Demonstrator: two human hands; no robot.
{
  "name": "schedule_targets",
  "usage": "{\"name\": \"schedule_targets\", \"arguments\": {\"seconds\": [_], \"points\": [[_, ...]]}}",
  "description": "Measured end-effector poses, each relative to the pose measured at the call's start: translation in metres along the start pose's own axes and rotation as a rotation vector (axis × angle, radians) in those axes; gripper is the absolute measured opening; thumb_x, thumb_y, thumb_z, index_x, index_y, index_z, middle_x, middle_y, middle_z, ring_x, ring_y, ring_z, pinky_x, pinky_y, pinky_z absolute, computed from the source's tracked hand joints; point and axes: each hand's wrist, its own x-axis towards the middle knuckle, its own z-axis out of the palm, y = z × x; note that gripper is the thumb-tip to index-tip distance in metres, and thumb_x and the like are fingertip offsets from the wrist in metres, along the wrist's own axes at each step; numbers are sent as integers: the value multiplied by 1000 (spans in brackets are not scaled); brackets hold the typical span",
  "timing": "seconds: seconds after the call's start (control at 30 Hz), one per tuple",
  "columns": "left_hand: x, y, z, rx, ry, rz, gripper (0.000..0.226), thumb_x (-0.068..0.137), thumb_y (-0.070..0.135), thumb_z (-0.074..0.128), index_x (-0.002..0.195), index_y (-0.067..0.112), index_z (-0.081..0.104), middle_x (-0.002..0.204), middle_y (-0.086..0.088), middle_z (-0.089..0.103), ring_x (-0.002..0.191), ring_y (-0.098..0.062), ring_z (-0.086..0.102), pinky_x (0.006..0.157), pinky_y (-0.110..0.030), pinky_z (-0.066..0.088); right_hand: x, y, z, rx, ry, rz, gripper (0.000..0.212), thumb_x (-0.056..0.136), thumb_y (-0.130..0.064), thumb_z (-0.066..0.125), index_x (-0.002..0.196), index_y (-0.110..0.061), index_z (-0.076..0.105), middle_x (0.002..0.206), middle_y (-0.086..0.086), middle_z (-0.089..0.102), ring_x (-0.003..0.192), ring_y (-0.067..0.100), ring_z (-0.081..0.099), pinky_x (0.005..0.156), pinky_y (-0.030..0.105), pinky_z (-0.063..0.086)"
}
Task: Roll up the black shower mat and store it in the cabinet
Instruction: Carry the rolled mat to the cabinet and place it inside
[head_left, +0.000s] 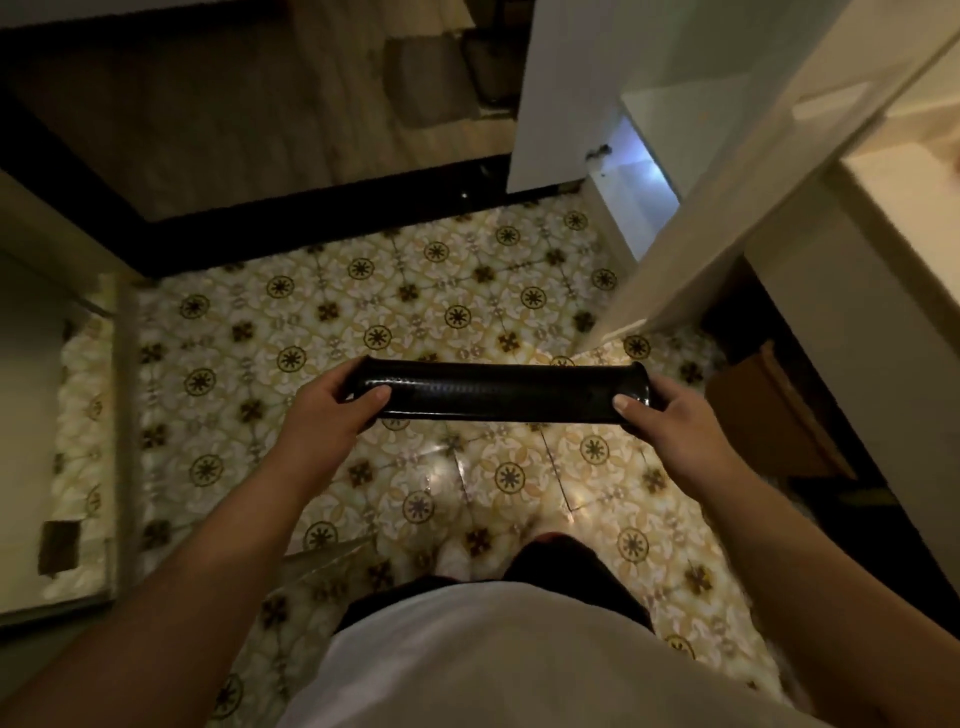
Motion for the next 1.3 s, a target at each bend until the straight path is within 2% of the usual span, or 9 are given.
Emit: {"name": "schedule_targets", "arguments": {"seconds": [0.13, 0.33, 0.47, 0.57, 0.67, 0.9, 1.0, 1.17, 1.3], "points": [[32, 16, 7, -12, 96, -16, 48, 89, 11, 65, 135, 16, 53, 113, -2, 64, 88, -13, 63, 69, -20, 51, 73, -17, 1, -25, -101, -16, 24, 89, -10, 65, 97, -32, 68, 92, -2, 69, 87, 17, 64, 83, 38, 52], [91, 49, 33, -69, 228, -23, 40, 89, 10, 64, 127, 19, 59, 106, 4, 67, 93, -15, 65, 82, -30, 53, 196, -46, -8, -88, -264, -43, 20, 88, -19, 68, 102, -33, 68, 101, 0, 72, 96, 22, 68, 92, 47, 54], [126, 77, 57, -77, 273, -4, 30, 89, 10, 65, 105, 35, 63, 103, 8, 68, 96, -15, 66, 86, -32, 54, 262, -76, -18, -101, -347, -23, 21, 88, -16, 66, 102, -32, 67, 103, 0, 70, 95, 17, 67, 87, 36, 53], [152, 97, 71, -81, 316, -15, 29, 89, 11, 64, 107, 34, 61, 102, 10, 67, 95, -13, 65, 89, -33, 54, 301, -98, -24, -158, -371, -58, 27, 90, -16, 64, 115, -24, 63, 104, 1, 69, 93, 14, 66, 79, 26, 54], [175, 109, 79, -108, 340, -25, 27, 89, 10, 65, 104, 33, 63, 99, 7, 68, 92, -17, 65, 90, -40, 53, 333, -115, -25, -145, -398, -68, 23, 90, -15, 64, 107, -30, 63, 104, 0, 68, 98, 18, 66, 85, 32, 55], [244, 138, 73, -110, 298, -26, 28, 88, 13, 66, 106, 34, 63, 105, 1, 69, 102, -26, 66, 91, -46, 53, 400, -129, -17, -144, -377, -29, 23, 89, -20, 66, 104, -37, 64, 110, 1, 68, 104, 21, 65, 93, 44, 53], [287, 155, 66, -82, 254, -13, 31, 88, 11, 66, 102, 38, 63, 106, 4, 68, 100, -20, 67, 92, -44, 53, 429, -137, -9, -136, -321, -2, 26, 88, -17, 67, 104, -36, 63, 107, 4, 68, 101, 24, 66, 93, 48, 53], [370, 195, 56, -41, 155, -3, 29, 88, 6, 65, 108, 27, 63, 103, 0, 67, 96, -21, 65, 88, -40, 55, 473, -161, 2, -149, -217, -3, 22, 87, -19, 67, 102, -35, 64, 102, 8, 68, 97, 28, 66, 91, 53, 53], [438, 224, 50, 77, 41, 19, 40, 87, 10, 67, 126, 13, 60, 113, -8, 66, 101, -24, 65, 87, -42, 56, 502, -171, 2, -102, -119, 22, 28, 86, -27, 69, 112, -33, 62, 109, 6, 68, 103, 26, 64, 96, 54, 50]]}}
